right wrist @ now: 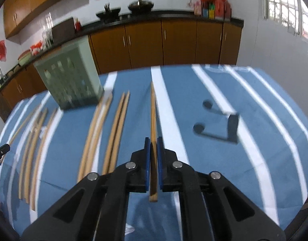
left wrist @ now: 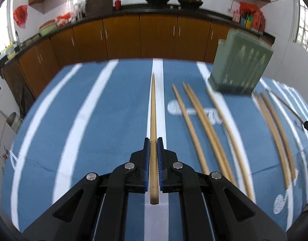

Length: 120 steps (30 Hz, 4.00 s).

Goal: Organize utensils
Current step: 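Lift both chopsticks and lower them upright into the green holder, then open both grippers to release the chopsticks into the holder, then grasp a chopstick with the right gripper while the left gripper grasps another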

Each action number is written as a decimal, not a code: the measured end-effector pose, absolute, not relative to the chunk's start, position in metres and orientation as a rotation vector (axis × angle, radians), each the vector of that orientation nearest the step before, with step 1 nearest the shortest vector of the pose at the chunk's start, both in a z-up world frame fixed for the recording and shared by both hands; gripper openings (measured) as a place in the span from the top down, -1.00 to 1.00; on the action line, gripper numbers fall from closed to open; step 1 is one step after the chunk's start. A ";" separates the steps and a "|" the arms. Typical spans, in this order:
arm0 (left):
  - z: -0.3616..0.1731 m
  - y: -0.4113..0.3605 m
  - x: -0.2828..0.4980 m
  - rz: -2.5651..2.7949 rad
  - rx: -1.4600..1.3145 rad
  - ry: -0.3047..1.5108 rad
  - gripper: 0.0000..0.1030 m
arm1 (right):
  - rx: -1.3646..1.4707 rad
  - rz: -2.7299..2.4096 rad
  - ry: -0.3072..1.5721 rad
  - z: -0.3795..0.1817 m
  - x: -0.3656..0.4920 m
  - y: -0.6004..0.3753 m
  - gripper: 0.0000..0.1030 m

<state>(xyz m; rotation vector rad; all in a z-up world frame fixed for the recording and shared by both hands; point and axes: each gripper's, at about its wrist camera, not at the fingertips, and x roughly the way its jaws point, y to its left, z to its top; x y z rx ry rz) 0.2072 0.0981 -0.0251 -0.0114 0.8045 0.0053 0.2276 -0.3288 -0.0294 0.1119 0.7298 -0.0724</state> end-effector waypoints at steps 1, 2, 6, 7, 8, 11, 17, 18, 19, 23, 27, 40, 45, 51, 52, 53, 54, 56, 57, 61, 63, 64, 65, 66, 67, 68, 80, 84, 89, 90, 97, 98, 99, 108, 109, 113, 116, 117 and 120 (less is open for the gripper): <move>-0.019 0.099 0.206 0.006 -0.014 0.788 0.86 | 0.116 -0.073 0.701 -0.020 0.225 -0.331 0.85; -0.012 0.100 0.204 0.007 -0.018 0.768 0.86 | 0.119 -0.075 0.679 -0.013 0.222 -0.332 0.85; 0.021 0.106 0.198 0.010 -0.048 0.683 0.86 | 0.130 -0.078 0.588 0.017 0.215 -0.337 0.85; 0.028 0.108 0.198 0.011 -0.056 0.662 0.86 | 0.132 -0.077 0.560 0.026 0.213 -0.339 0.85; 0.036 0.108 0.196 0.011 -0.062 0.642 0.86 | 0.133 -0.077 0.535 0.033 0.212 -0.339 0.85; 0.060 0.111 0.195 0.022 -0.075 0.575 0.86 | 0.138 -0.075 0.473 0.053 0.209 -0.341 0.85; 0.086 0.116 0.201 0.041 -0.092 0.515 0.86 | 0.140 -0.079 0.407 0.075 0.211 -0.346 0.85; 0.088 0.116 0.203 0.042 -0.090 0.510 0.86 | 0.138 -0.080 0.402 0.077 0.212 -0.347 0.85; 0.090 0.115 0.204 0.043 -0.087 0.507 0.86 | 0.136 -0.081 0.399 0.078 0.212 -0.347 0.85; 0.095 0.113 0.207 0.047 -0.076 0.502 0.86 | 0.139 -0.074 0.394 0.085 0.215 -0.345 0.85; 0.111 0.113 0.211 0.042 -0.074 0.478 0.86 | 0.154 -0.042 0.338 0.116 0.223 -0.343 0.85; 0.213 0.078 0.228 -0.100 -0.249 0.207 0.86 | 0.180 0.131 0.103 0.212 0.245 -0.298 0.85; 0.202 0.057 0.241 -0.154 -0.271 0.216 0.86 | 0.156 0.152 0.116 0.196 0.266 -0.280 0.85; 0.174 0.035 0.260 -0.201 -0.251 0.296 0.86 | 0.133 0.150 0.167 0.170 0.288 -0.269 0.85; 0.169 0.032 0.262 -0.204 -0.246 0.312 0.86 | 0.135 0.149 0.179 0.167 0.291 -0.269 0.85; 0.165 0.030 0.264 -0.207 -0.242 0.325 0.86 | 0.136 0.149 0.191 0.162 0.294 -0.269 0.85; 0.162 0.028 0.267 -0.207 -0.234 0.339 0.86 | 0.135 0.149 0.201 0.158 0.297 -0.267 0.85; 0.153 0.025 0.271 -0.206 -0.221 0.360 0.86 | 0.141 0.148 0.226 0.149 0.304 -0.266 0.85; 0.149 0.024 0.273 -0.204 -0.216 0.373 0.86 | 0.142 0.147 0.234 0.146 0.305 -0.265 0.85; 0.134 0.018 0.282 -0.200 -0.198 0.422 0.86 | 0.145 0.154 0.279 0.132 0.313 -0.261 0.85; 0.131 0.018 0.284 -0.199 -0.196 0.438 0.86 | 0.146 0.159 0.288 0.129 0.312 -0.260 0.82; 0.130 0.018 0.284 -0.199 -0.199 0.440 0.85 | 0.145 0.163 0.288 0.129 0.311 -0.260 0.81; 0.131 0.018 0.283 -0.202 -0.199 0.441 0.84 | 0.144 0.165 0.287 0.130 0.311 -0.258 0.78; 0.131 0.019 0.282 -0.203 -0.198 0.440 0.82 | 0.144 0.164 0.285 0.130 0.310 -0.258 0.70; 0.133 0.020 0.280 -0.201 -0.199 0.436 0.73 | 0.146 0.162 0.280 0.131 0.307 -0.259 0.65; 0.134 0.021 0.279 -0.199 -0.200 0.432 0.65 | 0.149 0.161 0.275 0.132 0.305 -0.259 0.57; 0.139 0.060 0.233 -0.138 -0.217 0.384 0.38 | 0.183 0.106 0.289 0.118 0.240 -0.298 0.38; 0.103 0.078 0.220 -0.062 -0.182 0.473 0.38 | 0.192 0.062 0.491 0.056 0.239 -0.312 0.38; 0.033 0.097 0.215 0.004 -0.175 0.656 0.38 | 0.232 0.079 0.764 -0.024 0.245 -0.310 0.59; 0.019 0.101 0.213 0.012 -0.185 0.695 0.38 | 0.234 0.085 0.803 -0.037 0.244 -0.306 0.63; -0.027 0.106 0.205 0.019 -0.194 0.808 0.38 | 0.209 0.098 0.922 -0.077 0.242 -0.288 0.69; -0.031 0.105 0.205 0.014 -0.195 0.817 0.38 | 0.200 0.095 0.933 -0.079 0.244 -0.288 0.70; -0.032 0.103 0.202 0.012 -0.196 0.821 0.38 | 0.196 0.093 0.931 -0.079 0.244 -0.287 0.71; -0.044 0.087 0.199 -0.057 -0.199 0.860 0.38 | 0.174 -0.075 0.918 -0.079 0.251 -0.310 0.85; -0.045 0.085 0.198 -0.065 -0.199 0.863 0.38 | 0.192 -0.097 0.917 -0.079 0.251 -0.317 0.85; -0.052 0.077 0.197 -0.093 -0.196 0.882 0.39 | 0.191 -0.099 0.914 -0.079 0.250 -0.321 0.85; -0.056 0.071 0.196 -0.115 -0.193 0.901 0.46 | 0.178 -0.097 0.909 -0.079 0.248 -0.319 0.85; -0.057 0.068 0.195 -0.125 -0.188 0.904 0.50 | 0.178 -0.094 0.908 -0.079 0.248 -0.319 0.85; -0.059 0.059 0.193 -0.139 -0.160 0.910 0.55 | 0.181 -0.075 0.908 -0.080 0.247 -0.317 0.85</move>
